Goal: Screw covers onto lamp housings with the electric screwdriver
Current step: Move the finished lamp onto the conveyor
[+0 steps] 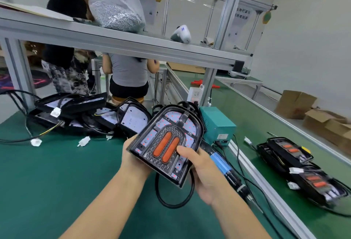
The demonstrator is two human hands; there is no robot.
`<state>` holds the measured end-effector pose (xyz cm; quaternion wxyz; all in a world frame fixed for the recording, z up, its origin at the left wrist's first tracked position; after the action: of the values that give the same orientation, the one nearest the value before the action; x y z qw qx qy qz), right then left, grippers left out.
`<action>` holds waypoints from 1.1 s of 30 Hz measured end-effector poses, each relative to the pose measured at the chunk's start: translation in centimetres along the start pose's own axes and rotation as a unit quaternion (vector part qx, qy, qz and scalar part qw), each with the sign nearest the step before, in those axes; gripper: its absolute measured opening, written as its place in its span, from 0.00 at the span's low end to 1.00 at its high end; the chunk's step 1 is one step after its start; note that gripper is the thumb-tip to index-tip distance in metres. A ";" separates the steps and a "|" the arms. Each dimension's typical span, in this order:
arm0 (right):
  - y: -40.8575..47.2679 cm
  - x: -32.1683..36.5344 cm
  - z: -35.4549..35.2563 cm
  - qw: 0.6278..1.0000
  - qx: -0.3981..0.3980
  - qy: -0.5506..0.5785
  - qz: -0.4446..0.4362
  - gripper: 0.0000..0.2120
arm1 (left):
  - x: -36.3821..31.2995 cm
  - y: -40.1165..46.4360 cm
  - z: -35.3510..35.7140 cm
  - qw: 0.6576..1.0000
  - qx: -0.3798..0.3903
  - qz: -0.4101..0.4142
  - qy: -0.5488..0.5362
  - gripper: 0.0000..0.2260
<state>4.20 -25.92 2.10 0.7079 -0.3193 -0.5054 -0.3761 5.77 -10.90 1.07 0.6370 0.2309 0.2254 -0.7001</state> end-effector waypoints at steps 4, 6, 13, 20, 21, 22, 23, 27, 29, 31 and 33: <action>-1.3 0.6 -1.4 1.000 -0.010 -0.020 0.002 0.26 | 1.1 0.1 1.8 0.996 0.053 -0.064 -0.043 0.30; -2.1 1.2 -2.8 0.999 -0.034 -0.029 -0.020 0.27 | 1.5 0.3 2.6 0.988 0.108 -0.100 -0.052 0.32; -4.8 2.6 -7.6 0.988 -0.122 -0.011 -0.094 0.29 | 3.4 0.8 5.1 0.944 0.245 -0.148 0.163 0.20; -7.5 4.3 -12.3 0.962 -0.218 -0.013 -0.163 0.24 | 8.2 1.8 7.9 0.906 0.216 -0.265 0.252 0.15; -7.9 4.2 -12.8 0.959 -0.228 -0.018 -0.170 0.24 | 8.8 2.0 8.4 0.910 0.208 -0.253 0.256 0.13; -8.2 4.1 -13.2 0.954 -0.240 -0.023 -0.177 0.24 | 9.4 2.3 8.8 0.915 0.198 -0.237 0.259 0.10; -8.5 4.0 -13.7 0.949 -0.254 -0.030 -0.185 0.25 | 10.0 2.6 9.3 0.921 0.188 -0.221 0.260 0.08; -10.0 4.2 -16.1 0.923 -0.309 -0.054 -0.224 0.26 | 13.3 3.7 11.9 0.934 0.173 -0.193 0.247 0.07; -10.9 4.5 -17.6 0.906 -0.340 -0.056 -0.245 0.23 | 14.9 4.1 13.3 0.938 0.167 -0.190 0.238 0.07; -11.9 4.6 -19.3 0.886 -0.380 -0.052 -0.259 0.19 | 16.5 4.3 14.8 0.938 0.176 -0.189 0.231 0.06; -12.7 4.4 -21.0 0.867 -0.423 -0.054 -0.257 0.18 | 18.2 4.4 16.3 0.936 0.193 -0.192 0.224 0.06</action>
<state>4.21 -50.88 1.19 0.3548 -0.4667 -0.3996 -0.7048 8.03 -35.52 2.77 0.3665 0.4523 0.2632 -0.7693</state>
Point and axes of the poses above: each hand's wrist, its own y-axis towards the middle knuckle, its own z-axis out of the palm, x = y × z, the point moved 3 cm from there along y, towards the middle knuckle, and after that the axes turned 10 degrees about x, right-handed, at the moved point
